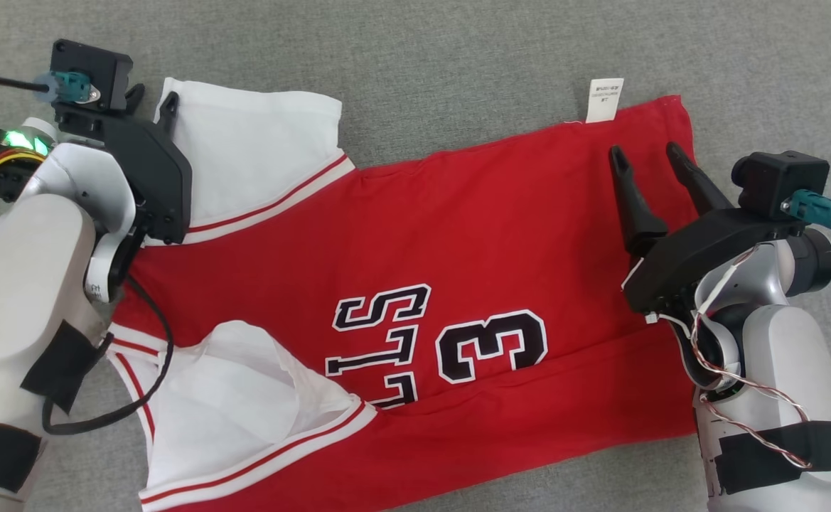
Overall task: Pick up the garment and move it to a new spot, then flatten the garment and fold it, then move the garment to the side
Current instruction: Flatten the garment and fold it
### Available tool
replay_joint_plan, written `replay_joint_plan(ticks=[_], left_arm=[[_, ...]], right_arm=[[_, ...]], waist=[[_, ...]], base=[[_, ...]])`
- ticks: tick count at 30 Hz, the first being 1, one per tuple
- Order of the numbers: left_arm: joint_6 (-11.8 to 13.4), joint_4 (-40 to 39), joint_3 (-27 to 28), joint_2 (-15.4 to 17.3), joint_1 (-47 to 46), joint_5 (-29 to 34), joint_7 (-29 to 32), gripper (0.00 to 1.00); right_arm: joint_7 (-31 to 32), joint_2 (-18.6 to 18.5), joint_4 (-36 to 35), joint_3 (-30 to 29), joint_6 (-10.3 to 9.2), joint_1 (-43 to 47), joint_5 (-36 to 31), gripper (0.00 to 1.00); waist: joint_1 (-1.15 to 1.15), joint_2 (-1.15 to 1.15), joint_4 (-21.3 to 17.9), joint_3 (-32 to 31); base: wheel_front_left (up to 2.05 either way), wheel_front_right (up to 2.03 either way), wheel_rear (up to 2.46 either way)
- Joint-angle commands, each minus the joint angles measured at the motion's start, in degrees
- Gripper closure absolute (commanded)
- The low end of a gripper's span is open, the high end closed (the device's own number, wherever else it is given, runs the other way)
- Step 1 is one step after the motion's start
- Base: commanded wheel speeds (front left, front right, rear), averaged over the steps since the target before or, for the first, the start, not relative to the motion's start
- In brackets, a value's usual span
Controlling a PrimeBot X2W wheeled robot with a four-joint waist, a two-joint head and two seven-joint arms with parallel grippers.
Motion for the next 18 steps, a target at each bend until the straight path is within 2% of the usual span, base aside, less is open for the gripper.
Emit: replay_joint_plan(ticks=[1, 5, 8, 9, 10, 11, 14, 18], left_arm=[[0.3, 1.0, -0.7, 0.6, 0.5, 0.8, 1.1, 0.52], [1.1, 1.3, -1.0, 0.2, -0.1, 1.0, 2.0, 0.43], [1.2, 1.8, -1.4, 0.3, -0.5, 1.2, 2.8, 0.47], [1.2, 2.0, -1.7, 0.4, -0.5, 1.1, 3.4, 0.56], [1.0, 1.9, -2.0, 0.4, -0.4, 1.1, 3.9, 0.86], [0.6, 1.6, -2.1, 0.6, 0.0, 0.4, 4.9, 1.0], [0.1, 0.2, -1.9, 1.0, 0.2, -0.3, 5.4, 1.0], [0.0, -1.9, -1.3, 1.2, 0.4, -1.4, 5.7, 1.0]], right_arm=[[-0.1, 0.1, 0.0, 0.4, -0.13, 0.5, 0.2, 0.0], [-0.1, 0.1, 0.0, 1.0, -0.13, 0.2, 0.7, 0.0], [-0.2, 0.1, 0.2, 1.1, -0.13, 0.2, 0.4, 0.0], [-0.2, 0.1, 0.2, 1.1, -0.13, 0.3, 0.3, 0.0], [0.0, 0.1, 0.3, 1.1, -0.13, 0.4, 0.0, 0.0], [0.5, 0.1, 0.3, 0.9, -0.13, 0.2, -0.7, 0.0], [2.0, -0.7, 0.4, -0.2, -0.13, -1.5, -3.1, 0.0], [7.4, -1.7, 1.4, -0.9, -0.12, -4.7, -6.7, 0.0]], waist=[[0.0, 0.0, -0.3, 0.0], [0.0, 0.0, -1.0, 0.3], [0.0, 0.0, -1.4, 0.5], [0.0, 0.0, -1.5, 0.4], [0.0, 0.0, -1.5, 0.4], [0.0, 0.0, -1.4, 0.4], [0.0, 0.0, -1.0, 0.5], [0.0, 0.0, 0.0, 0.5]], base=[[0.0, 0.0, 0.0], [0.0, 0.0, 0.0], [0.0, 0.0, 0.0], [0.0, 0.0, 0.0], [0.0, 0.0, 0.0], [0.0, 0.0, 0.0], [0.0, 0.0, 0.0], [0.0, 0.0, 0.0]])
